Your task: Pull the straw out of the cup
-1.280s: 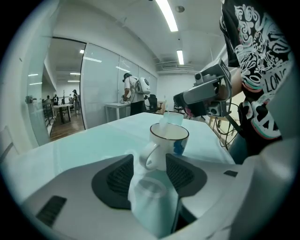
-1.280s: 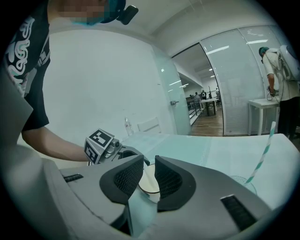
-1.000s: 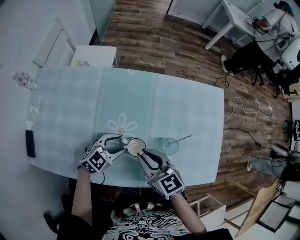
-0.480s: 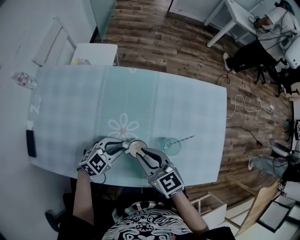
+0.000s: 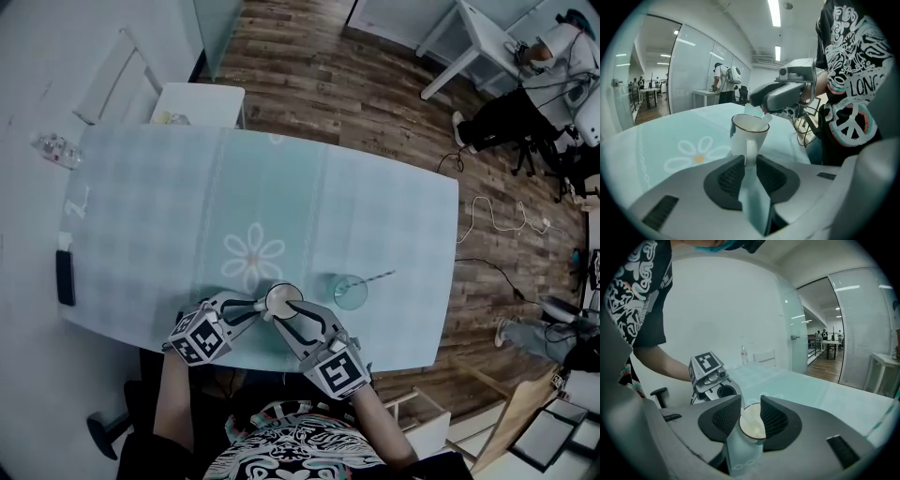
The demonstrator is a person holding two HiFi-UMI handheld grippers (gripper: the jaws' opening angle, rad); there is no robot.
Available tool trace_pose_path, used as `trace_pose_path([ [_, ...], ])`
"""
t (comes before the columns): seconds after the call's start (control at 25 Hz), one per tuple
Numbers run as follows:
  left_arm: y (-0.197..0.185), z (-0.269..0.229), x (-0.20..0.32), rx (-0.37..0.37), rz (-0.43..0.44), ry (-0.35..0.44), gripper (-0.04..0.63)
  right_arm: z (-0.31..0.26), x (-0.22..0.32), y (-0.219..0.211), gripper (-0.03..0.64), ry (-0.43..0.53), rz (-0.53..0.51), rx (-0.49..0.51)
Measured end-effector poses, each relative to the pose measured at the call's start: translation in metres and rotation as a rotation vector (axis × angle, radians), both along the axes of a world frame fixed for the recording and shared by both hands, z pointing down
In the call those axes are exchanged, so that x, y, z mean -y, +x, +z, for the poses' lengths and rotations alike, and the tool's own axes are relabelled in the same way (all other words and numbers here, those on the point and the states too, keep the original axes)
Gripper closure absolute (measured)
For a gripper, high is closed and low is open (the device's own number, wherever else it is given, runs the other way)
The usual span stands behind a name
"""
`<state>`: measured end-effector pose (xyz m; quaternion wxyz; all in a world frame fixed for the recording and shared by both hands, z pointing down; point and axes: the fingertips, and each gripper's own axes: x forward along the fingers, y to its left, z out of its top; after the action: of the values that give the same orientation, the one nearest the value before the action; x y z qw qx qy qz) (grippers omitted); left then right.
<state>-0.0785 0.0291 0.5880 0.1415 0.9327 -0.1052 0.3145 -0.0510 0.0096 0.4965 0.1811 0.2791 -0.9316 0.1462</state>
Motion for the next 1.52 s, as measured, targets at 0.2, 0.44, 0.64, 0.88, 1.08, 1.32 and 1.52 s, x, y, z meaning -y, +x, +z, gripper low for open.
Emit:
trace_pose_path([
  [0.2, 0.000, 0.000, 0.001, -0.030, -0.062, 0.001, 0.500, 0.013, -0.019, 0.001, 0.508, 0.072, -0.085, -0.147],
  [0.44, 0.006, 0.000, -0.001, -0.020, -0.091, 0.121, 0.480, 0.028, -0.029, -0.016, 0.502, 0.139, -0.158, -0.267],
  [0.64, 0.018, 0.006, 0.003, 0.039, -0.095, 0.195, 0.454, 0.031, -0.025, -0.017, 0.500, 0.151, -0.146, -0.300],
  [0.88, 0.017, 0.007, 0.007, 0.023, -0.127, 0.166, 0.497, 0.037, -0.020, -0.023, 0.500, 0.208, -0.158, -0.351],
  [1.08, 0.017, 0.007, 0.007, 0.027, -0.130, 0.170, 0.497, 0.043, -0.020, -0.030, 0.500, 0.243, -0.184, -0.400],
  [1.32, 0.018, 0.007, 0.007, 0.025, -0.133, 0.163, 0.497, 0.045, -0.014, -0.029, 0.520, 0.270, -0.151, -0.438],
  [1.52, 0.017, 0.008, 0.007, 0.024, -0.135, 0.165, 0.497, 0.045, -0.017, -0.031, 0.537, 0.263, -0.166, -0.440],
])
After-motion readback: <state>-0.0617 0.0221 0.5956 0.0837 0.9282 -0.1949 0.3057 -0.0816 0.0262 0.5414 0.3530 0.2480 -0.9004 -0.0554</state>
